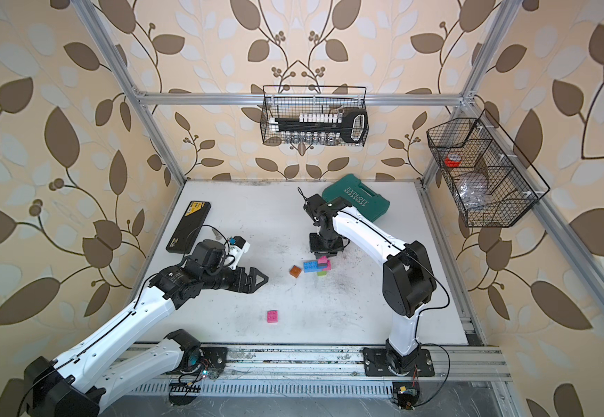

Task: Assemble the number 4 with lego
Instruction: Assemble the lego brick with the lego brick.

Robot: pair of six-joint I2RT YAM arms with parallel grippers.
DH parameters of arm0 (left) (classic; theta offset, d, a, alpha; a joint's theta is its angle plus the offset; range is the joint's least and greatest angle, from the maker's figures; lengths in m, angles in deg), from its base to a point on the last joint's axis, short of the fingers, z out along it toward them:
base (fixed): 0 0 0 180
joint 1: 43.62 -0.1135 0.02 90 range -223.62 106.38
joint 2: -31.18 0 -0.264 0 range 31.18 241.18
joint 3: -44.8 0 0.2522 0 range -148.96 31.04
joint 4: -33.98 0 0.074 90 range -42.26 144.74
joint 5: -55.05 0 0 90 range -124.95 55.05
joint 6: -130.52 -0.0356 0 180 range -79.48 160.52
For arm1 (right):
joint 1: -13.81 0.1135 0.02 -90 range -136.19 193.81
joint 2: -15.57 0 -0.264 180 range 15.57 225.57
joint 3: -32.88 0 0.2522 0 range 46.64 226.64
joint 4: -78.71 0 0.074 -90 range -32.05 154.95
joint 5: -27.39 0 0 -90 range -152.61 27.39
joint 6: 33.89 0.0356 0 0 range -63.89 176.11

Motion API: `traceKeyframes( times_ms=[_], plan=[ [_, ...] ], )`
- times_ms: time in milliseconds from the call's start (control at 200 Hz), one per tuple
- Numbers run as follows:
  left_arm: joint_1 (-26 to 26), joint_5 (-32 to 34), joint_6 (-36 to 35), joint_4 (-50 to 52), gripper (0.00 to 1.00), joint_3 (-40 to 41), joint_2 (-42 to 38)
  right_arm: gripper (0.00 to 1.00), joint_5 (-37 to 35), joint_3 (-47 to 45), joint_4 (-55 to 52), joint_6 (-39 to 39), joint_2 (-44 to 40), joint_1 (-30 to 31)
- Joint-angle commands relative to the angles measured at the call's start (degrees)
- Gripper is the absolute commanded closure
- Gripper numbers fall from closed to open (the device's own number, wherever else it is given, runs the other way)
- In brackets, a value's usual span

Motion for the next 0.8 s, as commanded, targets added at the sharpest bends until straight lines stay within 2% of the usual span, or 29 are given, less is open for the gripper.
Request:
traceKeyframes(
  times_ms=[0,305,515,795],
  plan=[
    [-0.5,-0.26,-1.36,-1.24,0.01,-1.14,-0.5,0.86,0.32,-3.26,0.86,1.24,1.59,-0.15],
    [-0.48,-0.17,-1.41,-0.98,0.01,-1.19,-0.7,0.87,-0.08,-7.63,2.92,-0.08,3.13,-0.33],
    [-0.48,-0.05,-1.45,-0.64,0.01,-1.22,-0.96,0.87,-1.55,-10.33,3.8,2.03,2.43,-0.51],
    [-0.48,-0.06,-1.55,-0.54,0.01,-1.3,-1.04,0.88,-6.35,-8.19,0.78,2.35,0.88,-0.99]
  ],
)
